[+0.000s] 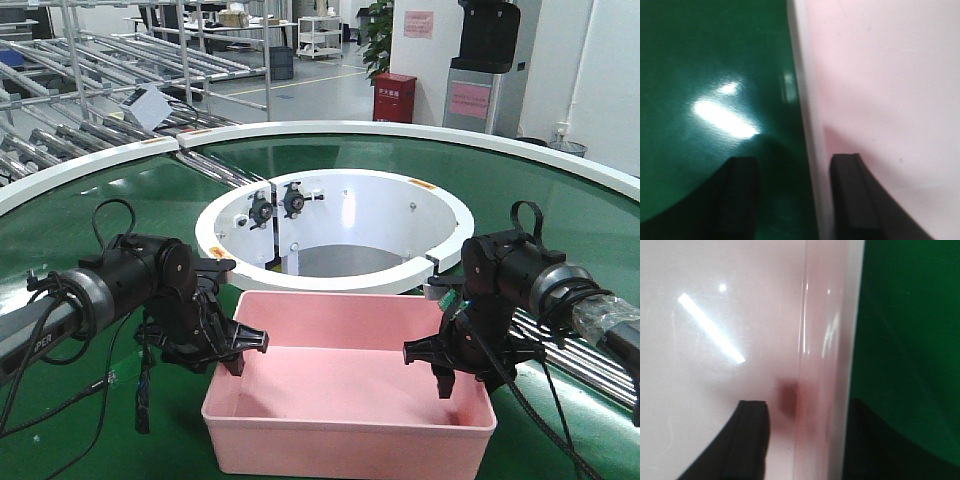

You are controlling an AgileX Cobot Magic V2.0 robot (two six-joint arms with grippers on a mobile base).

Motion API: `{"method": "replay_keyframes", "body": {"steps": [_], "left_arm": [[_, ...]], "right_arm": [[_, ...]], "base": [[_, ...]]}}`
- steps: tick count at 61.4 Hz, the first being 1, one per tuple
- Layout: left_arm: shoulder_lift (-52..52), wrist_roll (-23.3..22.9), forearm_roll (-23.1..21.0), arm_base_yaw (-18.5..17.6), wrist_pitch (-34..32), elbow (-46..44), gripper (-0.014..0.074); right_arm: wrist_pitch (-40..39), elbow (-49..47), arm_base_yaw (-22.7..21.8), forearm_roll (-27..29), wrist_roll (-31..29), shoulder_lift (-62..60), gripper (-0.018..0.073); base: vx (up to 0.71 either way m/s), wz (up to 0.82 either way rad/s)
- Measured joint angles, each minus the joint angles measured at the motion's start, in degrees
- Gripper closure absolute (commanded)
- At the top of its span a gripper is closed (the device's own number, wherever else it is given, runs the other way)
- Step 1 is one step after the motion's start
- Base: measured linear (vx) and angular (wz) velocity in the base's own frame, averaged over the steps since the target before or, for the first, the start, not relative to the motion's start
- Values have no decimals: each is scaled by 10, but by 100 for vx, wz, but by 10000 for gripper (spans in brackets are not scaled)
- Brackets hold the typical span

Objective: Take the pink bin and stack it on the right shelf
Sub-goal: 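Close both grippers on the pink bin's rims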

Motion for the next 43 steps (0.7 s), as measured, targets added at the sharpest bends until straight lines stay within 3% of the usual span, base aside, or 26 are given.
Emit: {"method": "replay_keyframes", "body": {"steps": [18,32,43], "left_arm": [[0,-4,-20,-4,-2,0,511],[-1,-4,-16,-4,1,0,534],[-26,-30,36,-19,31,0,530]], "right_arm": [[1,0,0,3,1,0,463],[0,0,0,7,5,-1,487],[14,0,2,11,30,-28,485]], "base": [[0,0],[0,0],[0,0]]}}
